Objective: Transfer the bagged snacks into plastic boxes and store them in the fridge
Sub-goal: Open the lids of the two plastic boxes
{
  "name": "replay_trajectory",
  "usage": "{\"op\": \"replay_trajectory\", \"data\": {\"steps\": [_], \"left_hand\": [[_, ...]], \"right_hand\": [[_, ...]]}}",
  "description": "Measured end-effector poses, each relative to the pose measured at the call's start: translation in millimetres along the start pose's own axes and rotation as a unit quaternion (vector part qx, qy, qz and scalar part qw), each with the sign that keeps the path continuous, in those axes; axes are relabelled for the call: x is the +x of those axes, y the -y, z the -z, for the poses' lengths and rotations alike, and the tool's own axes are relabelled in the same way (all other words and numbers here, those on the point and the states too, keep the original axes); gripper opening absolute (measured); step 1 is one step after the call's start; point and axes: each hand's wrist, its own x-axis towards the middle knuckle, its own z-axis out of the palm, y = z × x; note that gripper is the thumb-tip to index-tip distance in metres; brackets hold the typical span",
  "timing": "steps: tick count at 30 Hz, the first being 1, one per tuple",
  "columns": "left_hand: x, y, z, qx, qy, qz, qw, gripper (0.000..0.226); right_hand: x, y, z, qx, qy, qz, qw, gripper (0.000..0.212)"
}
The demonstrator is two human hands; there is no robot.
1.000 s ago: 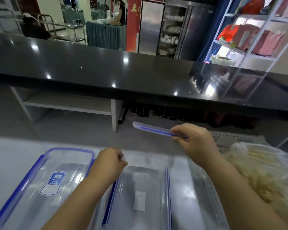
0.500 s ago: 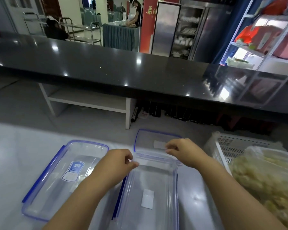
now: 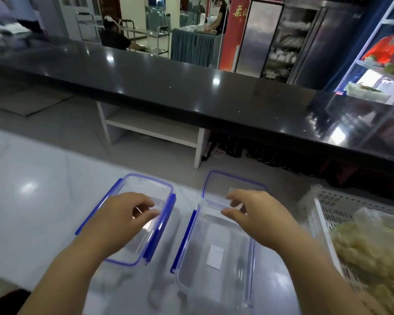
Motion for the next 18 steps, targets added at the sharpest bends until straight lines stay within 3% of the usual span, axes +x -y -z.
{"op": "replay_trajectory", "data": {"steps": [6, 10, 13, 18], "left_hand": [[-22, 40, 13, -0.038, -0.115, 0.088, 0.989, 0.001], [-21, 69, 17, -0.042, -0.151, 0.120, 0.980, 0.016], [-12, 86, 19, -0.041, -0.128, 0.132, 0.982, 0.032], [13, 114, 25, -0.067, 0.005, 0.148, 0.987, 0.044]], "right_hand": [[5, 43, -37, 0.063, 0.035, 0.019, 0.997, 0.042], [10, 73, -60, 0.096, 0.041, 0.001, 0.995, 0.043], [17, 93, -73, 0.117, 0.033, -0.048, 0.991, 0.044], [33, 120, -96, 0.177, 0.034, -0.186, 0.966, 0.037]]}}
